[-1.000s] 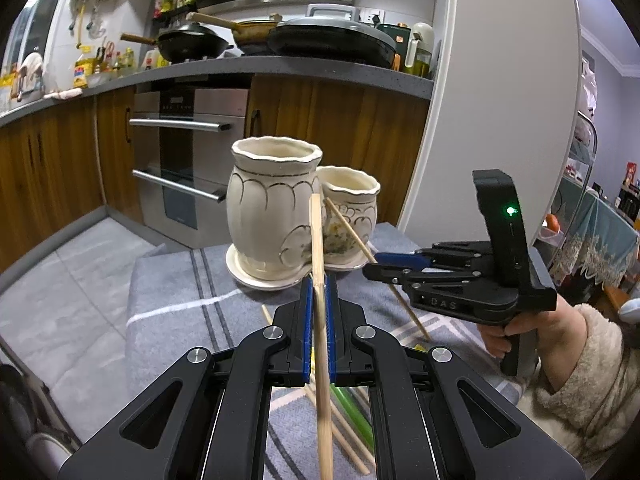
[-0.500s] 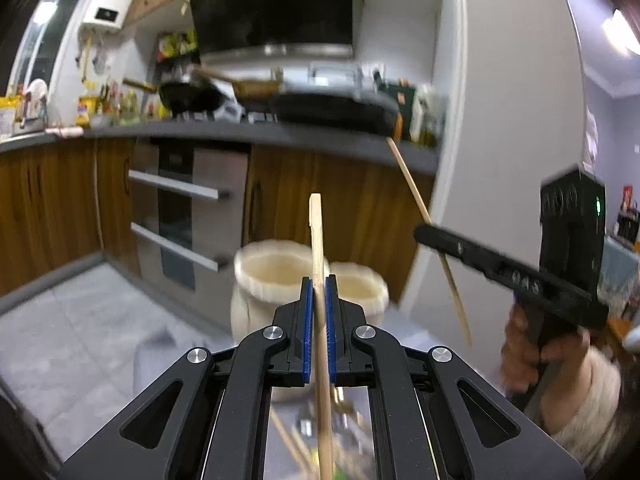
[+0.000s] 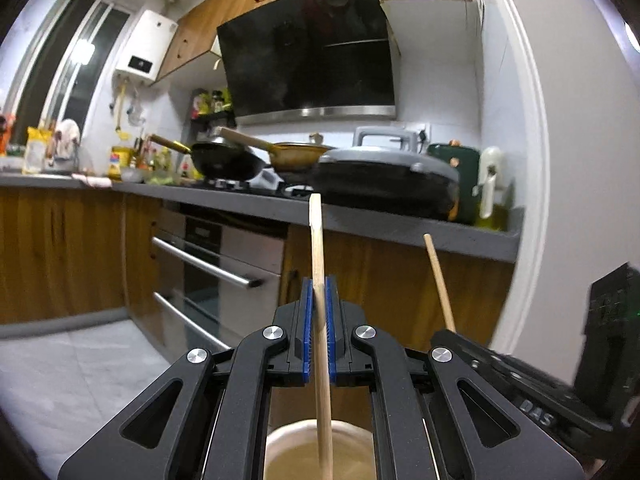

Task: Organize utensils
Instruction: 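Lower the chopstick into the larger holder cup and open the left gripper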

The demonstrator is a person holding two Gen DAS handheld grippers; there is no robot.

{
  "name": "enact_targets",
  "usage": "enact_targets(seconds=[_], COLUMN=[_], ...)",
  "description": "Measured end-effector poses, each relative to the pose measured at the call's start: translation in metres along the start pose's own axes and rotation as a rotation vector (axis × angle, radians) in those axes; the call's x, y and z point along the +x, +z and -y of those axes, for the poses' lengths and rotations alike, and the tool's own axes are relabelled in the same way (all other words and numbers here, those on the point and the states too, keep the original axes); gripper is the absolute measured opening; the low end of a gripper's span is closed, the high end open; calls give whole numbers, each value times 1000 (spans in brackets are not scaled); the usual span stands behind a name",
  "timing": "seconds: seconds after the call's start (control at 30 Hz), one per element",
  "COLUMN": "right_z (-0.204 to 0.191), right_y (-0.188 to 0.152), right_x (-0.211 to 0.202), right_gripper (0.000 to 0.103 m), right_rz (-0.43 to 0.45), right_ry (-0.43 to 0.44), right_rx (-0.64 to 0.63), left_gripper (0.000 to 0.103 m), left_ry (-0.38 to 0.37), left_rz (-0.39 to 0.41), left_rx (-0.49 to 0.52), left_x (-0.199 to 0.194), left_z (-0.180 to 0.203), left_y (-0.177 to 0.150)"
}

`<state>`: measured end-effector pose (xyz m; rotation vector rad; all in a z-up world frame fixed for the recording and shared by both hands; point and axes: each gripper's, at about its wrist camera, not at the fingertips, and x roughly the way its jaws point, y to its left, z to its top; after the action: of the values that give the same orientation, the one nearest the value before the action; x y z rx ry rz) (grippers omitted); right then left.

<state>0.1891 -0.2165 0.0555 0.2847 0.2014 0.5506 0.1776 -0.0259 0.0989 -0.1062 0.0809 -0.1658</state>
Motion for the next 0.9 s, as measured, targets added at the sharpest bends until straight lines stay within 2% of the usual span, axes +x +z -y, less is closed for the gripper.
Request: enact_targets(seconds=[0.17,0.4,0.47,0.57,0.73,0.9], right_z=[2,-4,-5,-4,-10,-10], right_y=[-12,-21,-24,-20,-5,-8], right_x=[7,-12,-23,-24,-7,11], right_gripper=[5,5,5,5,5,5], right_rz=[-59,-141,-117,-67,15,40], right_ry=[-27,-59,-67,-34,-38,-90], right_rx=[-17,-56,-62,-34,-38,-64], left_gripper=[7,7,7,7,7,7], left_ry=[16,-4,4,18,-22,-14], left_rz=[-18,-52,-54,-50,-9,-65], left_rx=[-1,7,0,-15,-40,-36], left_x=[3,-37,-52,-57,-50,-27], left_z=[-5,-10,-10,-11,-10,-10], left_y=[-13,-29,-37,-42,-20,-19])
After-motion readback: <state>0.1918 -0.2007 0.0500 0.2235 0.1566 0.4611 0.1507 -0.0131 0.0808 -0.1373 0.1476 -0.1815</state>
